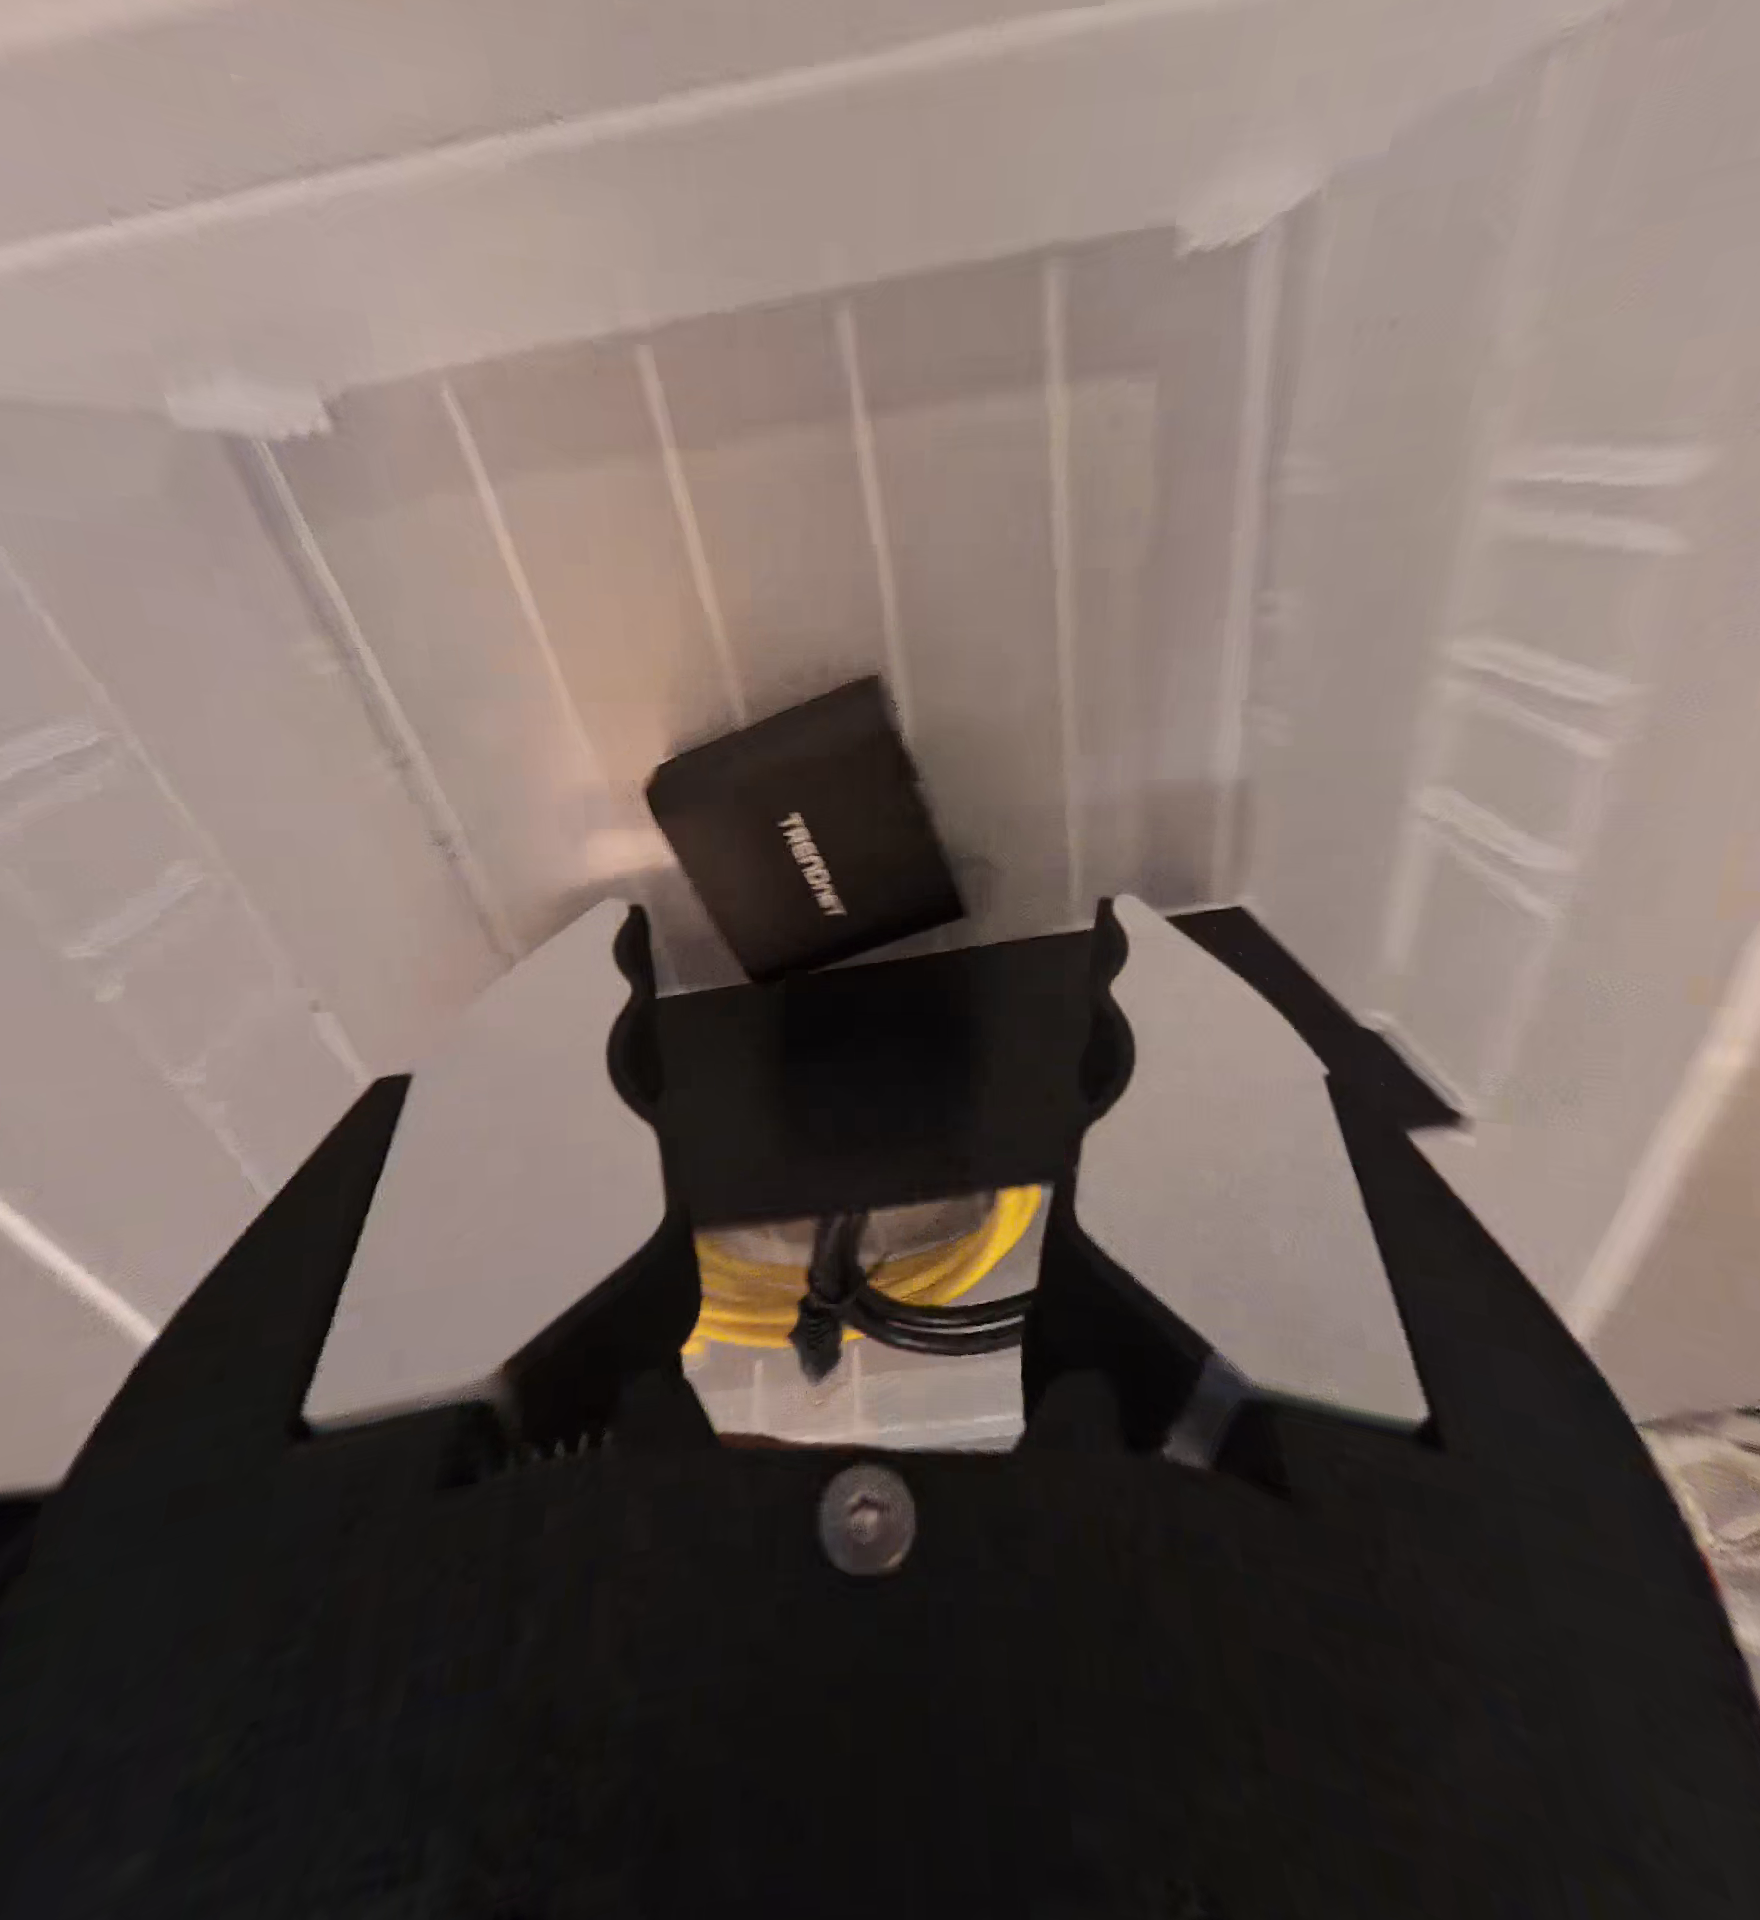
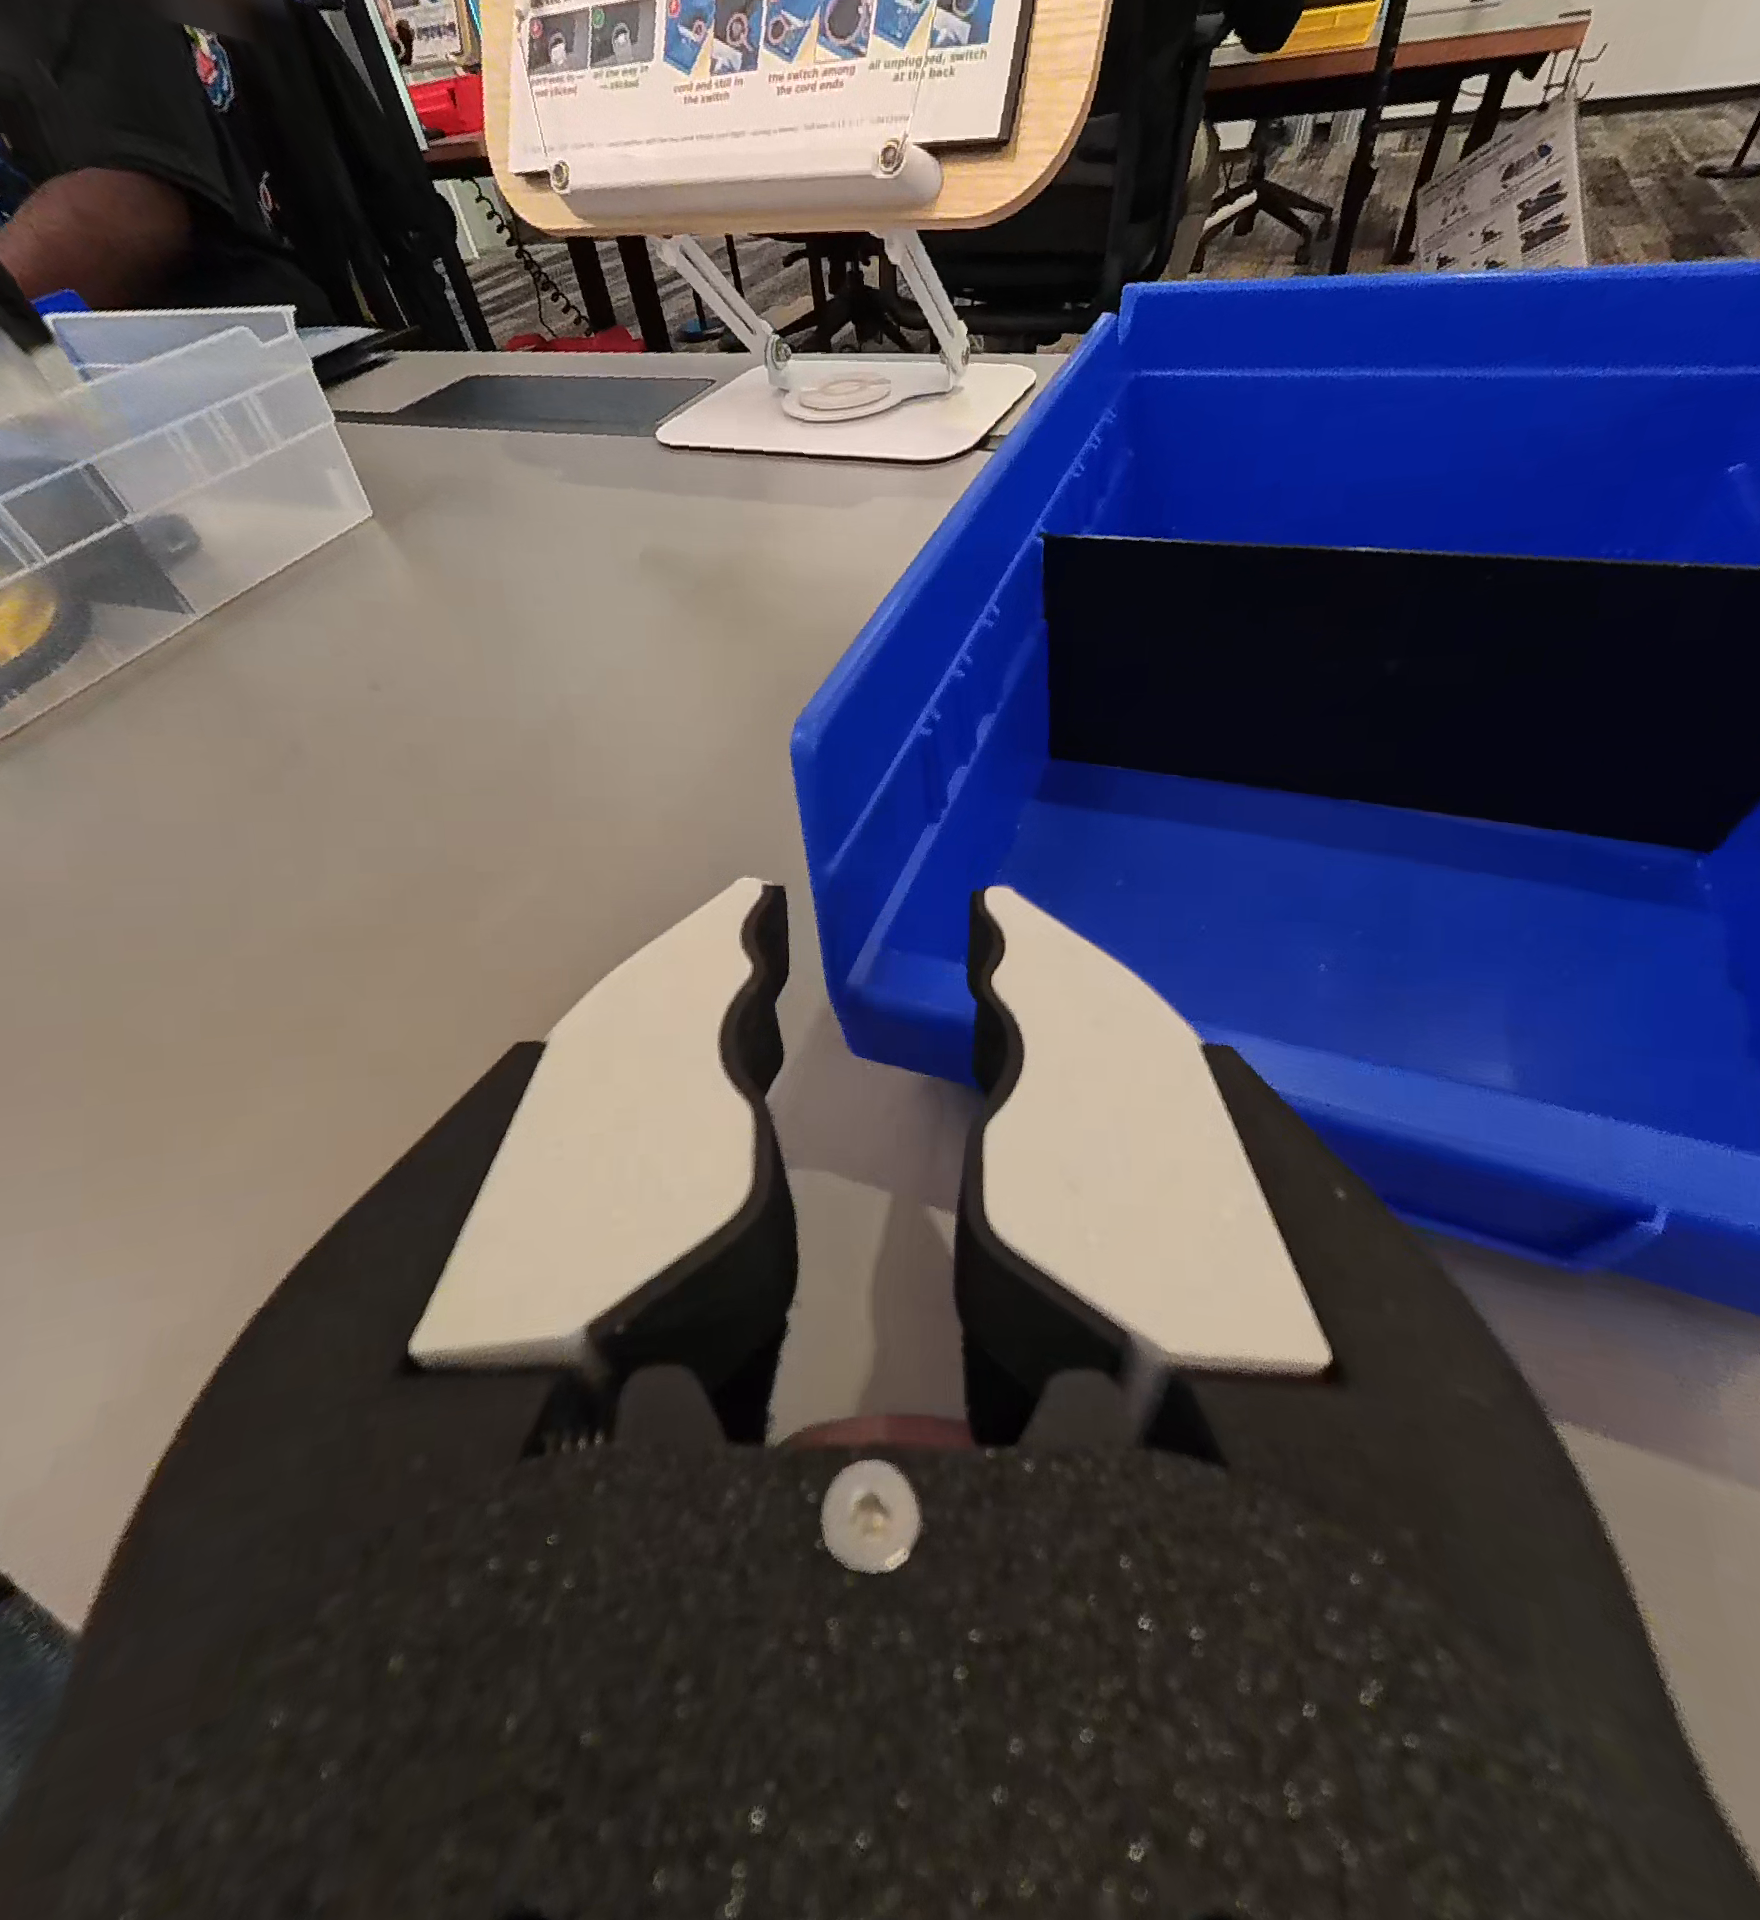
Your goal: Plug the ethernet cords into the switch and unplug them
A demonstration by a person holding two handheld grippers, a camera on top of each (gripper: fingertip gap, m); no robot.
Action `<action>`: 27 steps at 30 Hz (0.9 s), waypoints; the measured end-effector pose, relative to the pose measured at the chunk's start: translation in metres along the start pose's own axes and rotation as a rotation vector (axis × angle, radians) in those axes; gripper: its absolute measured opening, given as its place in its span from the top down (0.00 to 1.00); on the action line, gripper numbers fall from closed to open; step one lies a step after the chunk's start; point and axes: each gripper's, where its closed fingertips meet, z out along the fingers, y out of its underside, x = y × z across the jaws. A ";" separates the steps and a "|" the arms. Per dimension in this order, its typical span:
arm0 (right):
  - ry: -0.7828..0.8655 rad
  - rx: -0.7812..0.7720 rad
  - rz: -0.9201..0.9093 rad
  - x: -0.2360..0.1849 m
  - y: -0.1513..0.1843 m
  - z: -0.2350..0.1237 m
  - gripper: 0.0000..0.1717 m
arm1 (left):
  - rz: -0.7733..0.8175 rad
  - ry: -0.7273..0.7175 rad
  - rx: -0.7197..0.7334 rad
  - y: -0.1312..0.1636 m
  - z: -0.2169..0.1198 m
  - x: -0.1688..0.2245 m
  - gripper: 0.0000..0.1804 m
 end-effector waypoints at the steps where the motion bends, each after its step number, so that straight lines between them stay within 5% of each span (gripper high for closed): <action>1: -0.002 0.001 0.002 0.000 0.000 -0.001 0.81 | 0.003 -0.040 -0.040 0.002 0.006 -0.007 0.55; 12: -0.012 -0.013 0.019 0.003 0.003 -0.003 0.81 | -0.101 0.017 -0.130 0.006 0.022 -0.021 0.49; 16: -0.015 -0.020 0.011 0.002 0.004 -0.002 0.81 | -0.139 0.111 -0.140 0.008 0.027 -0.014 0.53; 18: -0.016 -0.021 0.009 0.001 0.004 -0.002 0.81 | -0.147 0.137 -0.133 0.006 0.030 -0.011 0.68; 27: -0.009 -0.014 0.016 0.002 0.003 -0.004 0.81 | -0.081 0.164 -0.090 0.006 0.027 -0.010 0.69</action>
